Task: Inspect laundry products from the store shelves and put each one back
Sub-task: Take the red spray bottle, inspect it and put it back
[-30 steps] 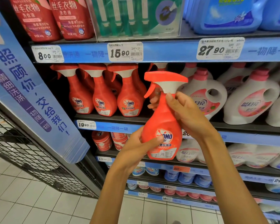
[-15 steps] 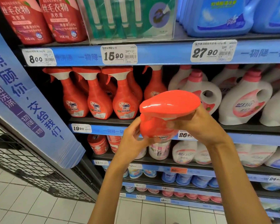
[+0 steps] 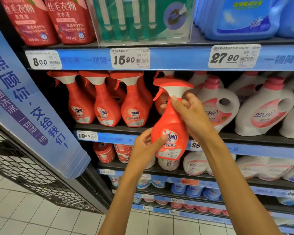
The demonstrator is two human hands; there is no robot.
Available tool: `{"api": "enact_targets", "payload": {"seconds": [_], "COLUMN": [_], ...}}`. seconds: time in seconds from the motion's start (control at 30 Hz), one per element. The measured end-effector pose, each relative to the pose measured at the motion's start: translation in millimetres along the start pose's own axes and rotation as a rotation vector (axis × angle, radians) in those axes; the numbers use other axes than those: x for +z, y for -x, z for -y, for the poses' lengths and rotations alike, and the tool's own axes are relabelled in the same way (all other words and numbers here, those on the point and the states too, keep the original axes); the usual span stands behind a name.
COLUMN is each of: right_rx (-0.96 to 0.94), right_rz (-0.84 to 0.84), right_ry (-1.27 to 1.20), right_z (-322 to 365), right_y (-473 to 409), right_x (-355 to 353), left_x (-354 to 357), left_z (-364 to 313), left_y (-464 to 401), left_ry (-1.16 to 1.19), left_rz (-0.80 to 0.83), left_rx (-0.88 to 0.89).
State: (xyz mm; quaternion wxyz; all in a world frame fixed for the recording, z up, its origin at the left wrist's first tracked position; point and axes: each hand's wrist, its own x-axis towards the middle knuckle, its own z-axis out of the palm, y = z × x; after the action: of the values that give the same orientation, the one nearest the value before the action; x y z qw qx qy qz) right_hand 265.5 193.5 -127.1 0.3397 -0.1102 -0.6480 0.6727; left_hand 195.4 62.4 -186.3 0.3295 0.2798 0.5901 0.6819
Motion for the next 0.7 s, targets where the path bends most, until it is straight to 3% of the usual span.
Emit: {"api": "enact_targets", "payload": {"seconds": [0.23,0.7], "right_rx": [-0.092,-0.047], "right_rz": [-0.013,-0.055], "right_ry": [0.088,0.18], "right_z": [-5.3,-20.8], "right_y": [-25.7,-38.9], "right_x": [0.5,-2.3], "left_x": [-1.6,9.9], "left_z": [4.2,26.6], "left_y": [-38.8,-67.1], "left_ry": [-0.072,-0.078], "left_rz": [-0.085,-0.25], "left_rx": [0.136,0.103]}}
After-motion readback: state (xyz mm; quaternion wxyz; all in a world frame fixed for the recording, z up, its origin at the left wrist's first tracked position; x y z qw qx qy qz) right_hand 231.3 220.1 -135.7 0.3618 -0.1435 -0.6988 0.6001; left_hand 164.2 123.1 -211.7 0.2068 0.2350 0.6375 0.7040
